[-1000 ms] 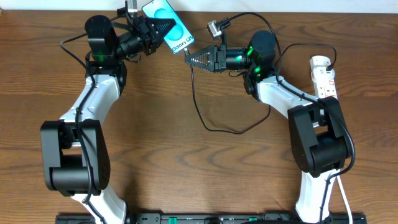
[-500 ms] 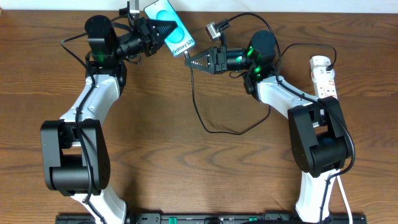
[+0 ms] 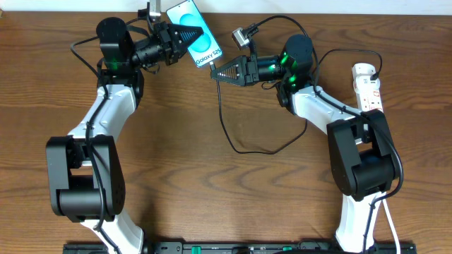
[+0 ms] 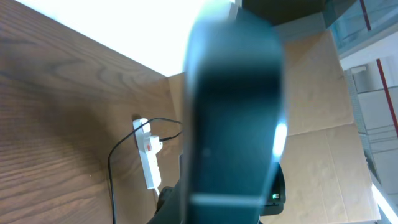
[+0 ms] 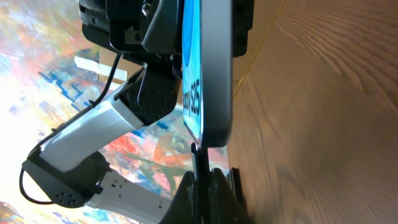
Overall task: Plug charger to phone and switch on socket
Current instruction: 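Push the plug up into the phone's port with the right gripper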
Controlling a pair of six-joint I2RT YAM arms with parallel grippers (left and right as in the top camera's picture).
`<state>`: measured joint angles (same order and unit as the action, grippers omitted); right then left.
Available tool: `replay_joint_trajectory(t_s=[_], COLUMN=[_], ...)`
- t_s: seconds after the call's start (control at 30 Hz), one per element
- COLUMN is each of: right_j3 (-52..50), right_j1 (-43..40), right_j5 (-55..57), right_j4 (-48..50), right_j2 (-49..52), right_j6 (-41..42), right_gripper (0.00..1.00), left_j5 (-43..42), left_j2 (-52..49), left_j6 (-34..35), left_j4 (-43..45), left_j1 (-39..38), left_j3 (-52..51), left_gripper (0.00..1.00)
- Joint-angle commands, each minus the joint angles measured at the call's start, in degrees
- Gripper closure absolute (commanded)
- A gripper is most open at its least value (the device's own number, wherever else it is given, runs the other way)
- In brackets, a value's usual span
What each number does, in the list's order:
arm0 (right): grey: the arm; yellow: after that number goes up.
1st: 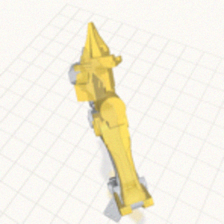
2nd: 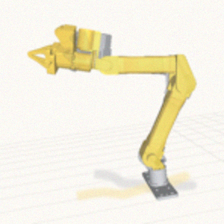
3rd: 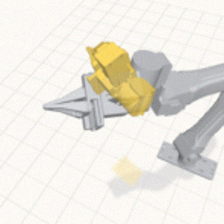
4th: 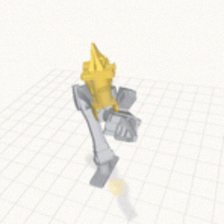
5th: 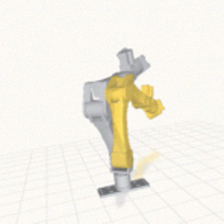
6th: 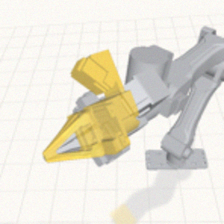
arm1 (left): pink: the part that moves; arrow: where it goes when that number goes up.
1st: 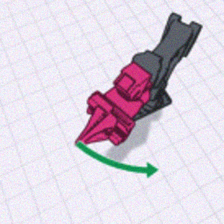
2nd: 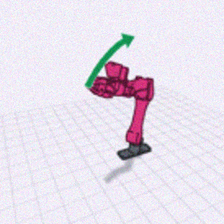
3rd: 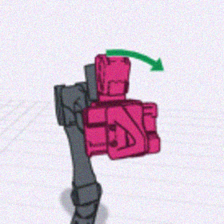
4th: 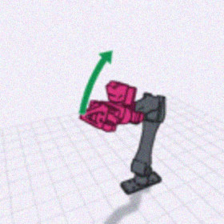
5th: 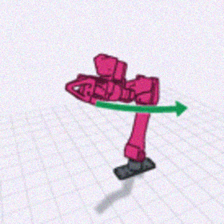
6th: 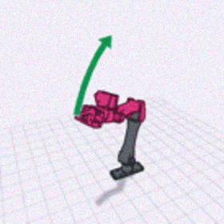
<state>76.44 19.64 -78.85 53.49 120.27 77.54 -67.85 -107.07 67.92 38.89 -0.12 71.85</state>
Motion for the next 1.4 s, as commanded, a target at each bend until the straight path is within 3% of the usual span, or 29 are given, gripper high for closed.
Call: replay_joint_trajectory(t_s=[0.0, 1.37], right_j3=[0.55, 0.55], right_j1=[0.5, -0.59], right_j5=[0.2, 3.32], right_j4=[-0.33, 1.01], right_j2=[0.42, 0.39], right_j6=[0.9, 1.25], right_gripper=[0.99, 0.99], left_j5=[-4.11, -9.55], left_j2=[0.57, 0.57], left_j6=[0.0, -1.64], left_j4=[1.07, 0.63], left_j1=[-0.83, -0.83], left_j3=[0.68, 0.68], left_gripper=[0.93, 0.93])
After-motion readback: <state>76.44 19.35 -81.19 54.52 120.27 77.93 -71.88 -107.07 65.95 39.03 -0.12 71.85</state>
